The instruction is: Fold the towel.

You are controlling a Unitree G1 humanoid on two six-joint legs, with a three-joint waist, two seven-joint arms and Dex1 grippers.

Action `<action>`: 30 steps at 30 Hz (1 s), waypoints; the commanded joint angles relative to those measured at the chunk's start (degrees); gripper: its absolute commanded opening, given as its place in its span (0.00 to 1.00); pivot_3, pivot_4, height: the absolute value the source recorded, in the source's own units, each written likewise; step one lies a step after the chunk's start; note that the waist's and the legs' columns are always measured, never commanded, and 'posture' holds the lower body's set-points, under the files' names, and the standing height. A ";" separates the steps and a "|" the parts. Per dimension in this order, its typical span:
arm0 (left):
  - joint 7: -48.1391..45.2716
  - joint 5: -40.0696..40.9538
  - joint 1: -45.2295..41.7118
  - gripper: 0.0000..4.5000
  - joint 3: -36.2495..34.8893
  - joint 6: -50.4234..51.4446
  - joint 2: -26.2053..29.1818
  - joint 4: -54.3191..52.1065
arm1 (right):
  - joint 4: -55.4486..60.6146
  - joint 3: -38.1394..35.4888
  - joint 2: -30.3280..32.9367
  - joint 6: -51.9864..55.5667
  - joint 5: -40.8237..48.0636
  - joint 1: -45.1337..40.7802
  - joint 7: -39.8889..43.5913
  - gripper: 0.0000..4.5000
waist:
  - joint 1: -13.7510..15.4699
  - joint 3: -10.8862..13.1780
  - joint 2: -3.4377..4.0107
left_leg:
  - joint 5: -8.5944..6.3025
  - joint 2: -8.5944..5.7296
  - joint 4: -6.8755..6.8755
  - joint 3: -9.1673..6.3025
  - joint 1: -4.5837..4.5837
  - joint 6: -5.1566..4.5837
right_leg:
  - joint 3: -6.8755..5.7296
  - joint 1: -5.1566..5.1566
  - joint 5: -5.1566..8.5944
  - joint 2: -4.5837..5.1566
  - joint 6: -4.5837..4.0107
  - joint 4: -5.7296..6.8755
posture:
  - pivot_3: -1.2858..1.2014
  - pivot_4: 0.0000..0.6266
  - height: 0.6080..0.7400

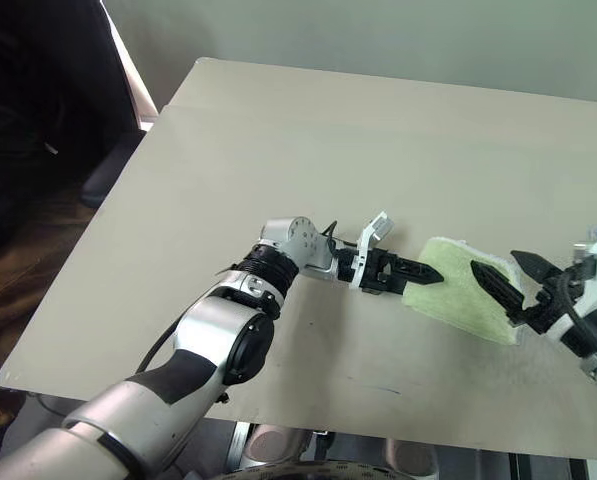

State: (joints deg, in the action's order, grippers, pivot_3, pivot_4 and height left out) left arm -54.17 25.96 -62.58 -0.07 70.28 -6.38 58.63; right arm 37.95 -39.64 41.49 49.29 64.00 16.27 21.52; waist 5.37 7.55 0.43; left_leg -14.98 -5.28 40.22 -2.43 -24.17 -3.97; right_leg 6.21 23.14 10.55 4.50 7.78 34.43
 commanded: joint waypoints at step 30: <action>1.54 1.62 1.46 0.01 -6.91 4.40 1.97 -3.53 | 2.67 -3.49 4.35 -1.77 -1.04 7.12 5.81 1.00 | -1.21 0.04 0.03 | -0.08 -0.02 -0.07 0.08 -0.10 -0.36 | -0.04 -0.19 -0.22 0.12 0.69 -0.44 | 0.52 0.24 0.91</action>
State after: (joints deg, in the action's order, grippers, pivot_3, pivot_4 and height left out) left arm -53.32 26.30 -61.17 -5.14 74.41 -5.55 56.22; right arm 40.09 -42.30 45.74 48.83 62.99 23.80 26.60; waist 4.16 7.59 0.46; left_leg -15.00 -5.28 40.15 -2.36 -24.27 -4.44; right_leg 6.17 22.97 10.34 4.60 8.46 34.00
